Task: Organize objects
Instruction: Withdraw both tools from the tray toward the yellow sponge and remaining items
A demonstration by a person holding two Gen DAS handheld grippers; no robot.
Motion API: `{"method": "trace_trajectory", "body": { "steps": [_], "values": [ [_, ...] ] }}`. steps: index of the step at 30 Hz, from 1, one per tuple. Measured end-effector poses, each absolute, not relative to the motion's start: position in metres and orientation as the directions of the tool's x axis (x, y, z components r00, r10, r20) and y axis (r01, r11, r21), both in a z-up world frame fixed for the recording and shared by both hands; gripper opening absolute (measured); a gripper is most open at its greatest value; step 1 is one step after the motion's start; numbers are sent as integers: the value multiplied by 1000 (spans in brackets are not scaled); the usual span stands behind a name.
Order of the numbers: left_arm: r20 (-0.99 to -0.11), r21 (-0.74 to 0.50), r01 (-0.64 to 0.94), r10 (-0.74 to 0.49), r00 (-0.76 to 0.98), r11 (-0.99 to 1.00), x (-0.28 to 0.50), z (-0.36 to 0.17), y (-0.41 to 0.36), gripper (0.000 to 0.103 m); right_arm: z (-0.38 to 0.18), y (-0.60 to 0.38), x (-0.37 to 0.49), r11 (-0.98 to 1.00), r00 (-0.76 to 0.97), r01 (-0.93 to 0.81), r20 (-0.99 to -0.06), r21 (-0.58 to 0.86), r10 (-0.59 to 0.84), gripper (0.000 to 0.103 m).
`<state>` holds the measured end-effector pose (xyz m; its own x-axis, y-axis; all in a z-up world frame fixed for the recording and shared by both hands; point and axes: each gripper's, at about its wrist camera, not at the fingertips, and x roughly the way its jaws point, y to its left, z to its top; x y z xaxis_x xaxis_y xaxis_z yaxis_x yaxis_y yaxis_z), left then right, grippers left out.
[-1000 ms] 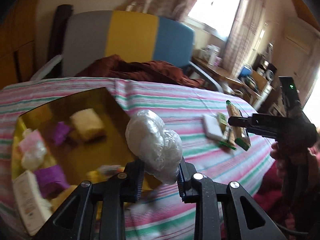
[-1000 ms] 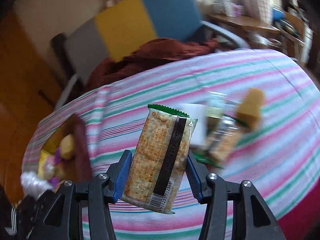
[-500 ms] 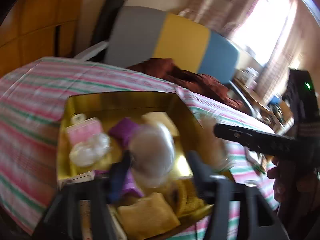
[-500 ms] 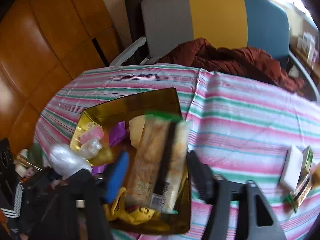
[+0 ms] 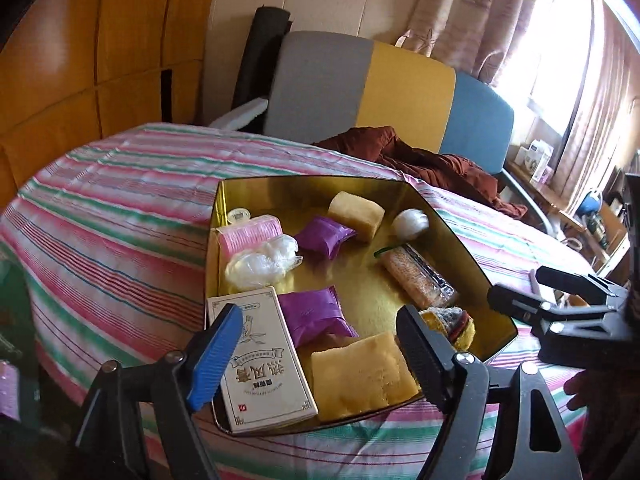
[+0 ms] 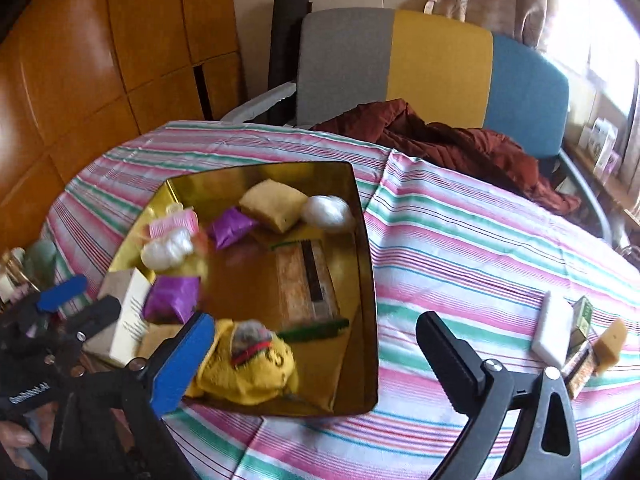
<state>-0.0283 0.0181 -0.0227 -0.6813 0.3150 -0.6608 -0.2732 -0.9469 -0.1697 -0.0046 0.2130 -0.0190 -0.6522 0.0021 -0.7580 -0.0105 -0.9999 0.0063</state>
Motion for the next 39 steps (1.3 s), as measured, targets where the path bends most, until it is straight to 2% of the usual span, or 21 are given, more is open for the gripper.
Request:
{"method": "trace_trajectory", "body": {
  "steps": [5,16,20,31,39],
  "values": [
    [-640,-116,-249,264,-722,-962,-18,-15,24,85,-21,212,10,-1000,-681,-25,-732,-4,20,103],
    [-642,-59,-254,232,-731,-965,-12,-13,33,87,-21,221,31,-996,-712,-90,-698,-17,76,103],
    [-648,-63,-259,236,-724,-964,-11,-14,35,87,-18,224,36,-993,-730,-114,-675,-32,106,103],
    [-659,-52,-278,242,-712,-959,-8,-16,42,89,-21,225,38,-985,-709,-141,-683,-104,174,103],
    [-657,-46,-280,240,-715,-959,-6,-14,44,89,-23,236,44,-983,-712,-155,-679,-95,178,103]
  ]
}}
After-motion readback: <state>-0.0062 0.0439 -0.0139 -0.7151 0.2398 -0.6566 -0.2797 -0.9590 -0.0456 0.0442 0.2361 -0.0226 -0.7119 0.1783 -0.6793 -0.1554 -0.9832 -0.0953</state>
